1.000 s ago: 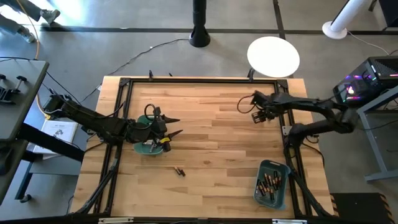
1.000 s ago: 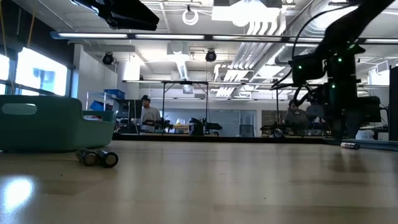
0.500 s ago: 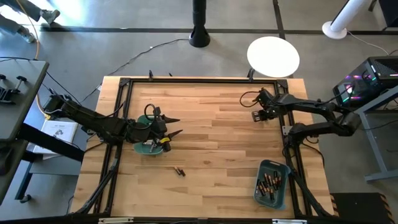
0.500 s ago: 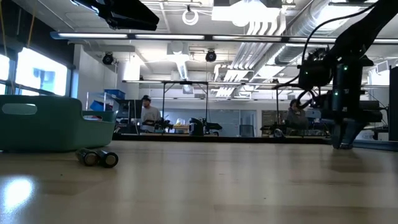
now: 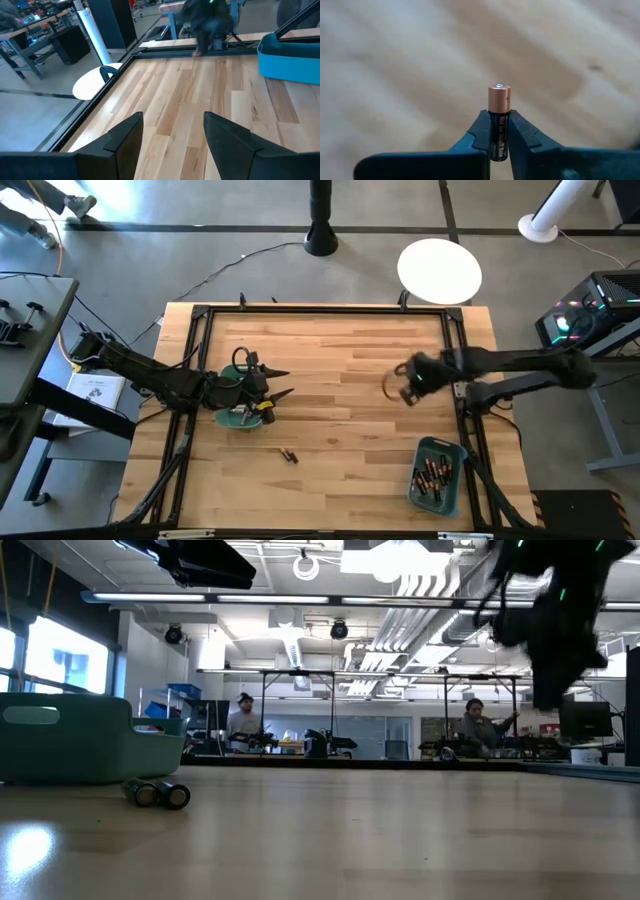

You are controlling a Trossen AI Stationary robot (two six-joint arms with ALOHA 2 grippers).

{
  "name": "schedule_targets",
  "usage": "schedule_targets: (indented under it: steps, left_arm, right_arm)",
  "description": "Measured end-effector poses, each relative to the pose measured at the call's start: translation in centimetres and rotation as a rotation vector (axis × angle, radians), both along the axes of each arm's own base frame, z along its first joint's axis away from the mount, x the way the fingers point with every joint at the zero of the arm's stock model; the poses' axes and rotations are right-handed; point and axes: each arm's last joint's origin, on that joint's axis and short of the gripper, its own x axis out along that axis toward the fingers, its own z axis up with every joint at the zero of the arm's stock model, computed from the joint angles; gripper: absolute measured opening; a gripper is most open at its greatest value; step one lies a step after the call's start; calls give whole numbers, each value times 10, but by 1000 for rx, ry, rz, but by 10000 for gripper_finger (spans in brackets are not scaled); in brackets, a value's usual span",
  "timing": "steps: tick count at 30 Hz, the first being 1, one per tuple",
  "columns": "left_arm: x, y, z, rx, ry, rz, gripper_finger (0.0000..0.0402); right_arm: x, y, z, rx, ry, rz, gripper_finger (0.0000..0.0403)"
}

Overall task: Sort batteries
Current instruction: Put the black battery into the blue bin

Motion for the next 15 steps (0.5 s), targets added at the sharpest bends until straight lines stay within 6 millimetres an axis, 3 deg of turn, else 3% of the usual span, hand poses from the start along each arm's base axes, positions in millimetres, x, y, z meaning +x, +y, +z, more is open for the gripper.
schedule_targets:
  steps: [4,7,10,15]
  left_arm:
    - [0,0,0,-13,-7,7,200]
    - [0,0,0,-14,-7,9,200]
    - [0,0,0,-14,-7,9,200]
    - [0,0,0,-15,-8,11,200]
  right_arm:
    - [0,61,41,73,-195,90,16]
    - [-5,109,54,166,-248,145,16]
    - [-13,154,48,249,-211,168,16]
    - [-31,208,14,317,15,82,16]
